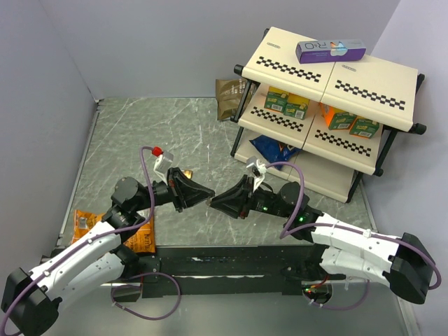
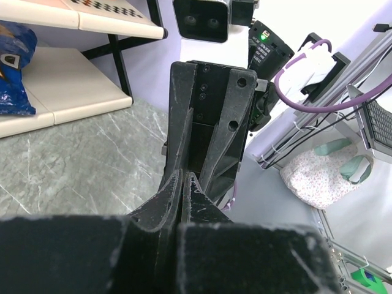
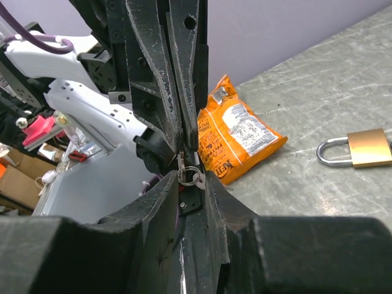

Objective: Unlock with the key

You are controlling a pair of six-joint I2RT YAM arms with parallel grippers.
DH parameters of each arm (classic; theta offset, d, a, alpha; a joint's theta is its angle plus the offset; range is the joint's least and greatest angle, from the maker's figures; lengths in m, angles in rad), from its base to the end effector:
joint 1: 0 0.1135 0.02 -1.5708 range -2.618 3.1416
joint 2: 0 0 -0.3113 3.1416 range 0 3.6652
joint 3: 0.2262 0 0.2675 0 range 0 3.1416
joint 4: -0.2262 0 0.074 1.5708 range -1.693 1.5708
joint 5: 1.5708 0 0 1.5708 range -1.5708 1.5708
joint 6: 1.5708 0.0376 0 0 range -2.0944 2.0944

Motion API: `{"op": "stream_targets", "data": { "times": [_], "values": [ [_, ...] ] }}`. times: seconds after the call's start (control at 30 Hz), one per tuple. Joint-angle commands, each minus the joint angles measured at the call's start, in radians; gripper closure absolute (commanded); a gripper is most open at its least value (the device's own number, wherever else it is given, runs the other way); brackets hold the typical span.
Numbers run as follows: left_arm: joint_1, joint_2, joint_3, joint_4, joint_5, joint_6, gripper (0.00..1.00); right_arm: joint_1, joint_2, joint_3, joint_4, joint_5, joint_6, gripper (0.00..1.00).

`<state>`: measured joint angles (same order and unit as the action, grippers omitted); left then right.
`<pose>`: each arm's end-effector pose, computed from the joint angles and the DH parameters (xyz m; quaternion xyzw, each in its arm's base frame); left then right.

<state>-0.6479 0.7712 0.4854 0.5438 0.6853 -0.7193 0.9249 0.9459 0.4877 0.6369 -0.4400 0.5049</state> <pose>0.1160 -0.1176 0.3408 0.2455 0.5839 -0.6302 0.4490 0.1103 0.1730 0.3237 -0.2942 0.5771 0.5966 0.4738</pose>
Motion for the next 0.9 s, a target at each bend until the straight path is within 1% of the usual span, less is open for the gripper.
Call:
{"op": "stream_targets", "data": {
  "times": [0.0, 0.33, 0.7, 0.8, 0.87],
  "values": [
    [-0.002, 0.014, 0.007, 0.065, 0.028, -0.006, 0.99, -0.004, 0.007, 0.045, 0.066, -0.023, -0.005, 0.69],
    [-0.001, 0.016, 0.007, 0.062, 0.037, -0.003, 0.99, -0.004, 0.017, 0.052, 0.07, -0.026, -0.008, 0.74],
    [-0.001, 0.02, 0.005, 0.064, 0.045, -0.005, 0.99, -0.004, 0.037, 0.055, 0.101, -0.037, 0.0, 0.83],
    [-0.001, 0.02, 0.001, 0.07, 0.048, -0.008, 0.99, -0.004, 0.037, 0.058, 0.104, -0.04, -0.002, 0.89],
    [-0.001, 0.023, 0.001, 0.07, 0.049, -0.008, 0.99, -0.004, 0.037, 0.057, 0.11, -0.04, -0.002, 0.97]
  ]
}}
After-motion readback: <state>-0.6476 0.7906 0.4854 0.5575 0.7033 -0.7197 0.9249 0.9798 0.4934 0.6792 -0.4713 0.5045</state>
